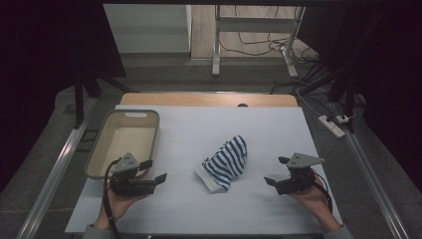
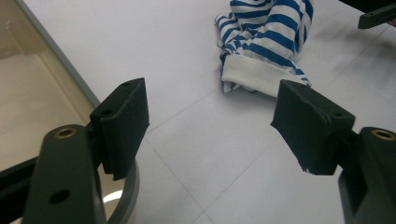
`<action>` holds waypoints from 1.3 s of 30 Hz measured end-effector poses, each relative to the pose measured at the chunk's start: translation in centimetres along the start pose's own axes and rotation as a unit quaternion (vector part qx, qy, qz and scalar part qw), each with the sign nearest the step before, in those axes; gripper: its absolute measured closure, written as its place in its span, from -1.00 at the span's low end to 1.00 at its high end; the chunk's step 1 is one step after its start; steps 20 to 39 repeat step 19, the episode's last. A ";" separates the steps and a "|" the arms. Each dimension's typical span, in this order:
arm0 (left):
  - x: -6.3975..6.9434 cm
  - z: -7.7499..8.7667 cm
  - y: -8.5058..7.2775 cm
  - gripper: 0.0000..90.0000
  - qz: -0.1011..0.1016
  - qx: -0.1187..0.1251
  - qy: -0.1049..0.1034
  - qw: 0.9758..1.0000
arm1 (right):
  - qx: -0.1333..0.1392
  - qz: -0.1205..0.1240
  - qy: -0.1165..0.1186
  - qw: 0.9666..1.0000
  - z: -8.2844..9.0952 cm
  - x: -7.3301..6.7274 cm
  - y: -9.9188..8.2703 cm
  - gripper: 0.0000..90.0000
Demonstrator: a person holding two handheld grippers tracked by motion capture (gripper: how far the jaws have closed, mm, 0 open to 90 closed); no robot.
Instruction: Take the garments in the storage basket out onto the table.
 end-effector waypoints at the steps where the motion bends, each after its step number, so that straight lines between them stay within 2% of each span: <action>1: 0.0 0.0 0.0 -0.41 0.001 0.000 0.000 1.000 | 0.000 0.000 0.001 1.000 0.0 0.0 0.0 -0.83; 18: -0.1 -0.1 0.1 -0.44 0.002 -0.001 0.009 1.000 | 0.000 0.002 -0.002 1.000 0.1 0.0 0.0 -0.83; 39: -0.1 -0.1 0.1 -0.44 0.002 -0.001 0.008 1.000 | 0.001 0.002 -0.002 1.000 0.0 0.0 0.0 -0.83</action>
Point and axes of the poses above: each handheld gripper's, and its own axes: z roughly backward along the jaws, y roughly out of its top, x roughly to its right, the point moved 5 cm from there along -z, roughly forward along the jaws, and after that the axes turned 8 degrees about -y, right-handed, at the moved point
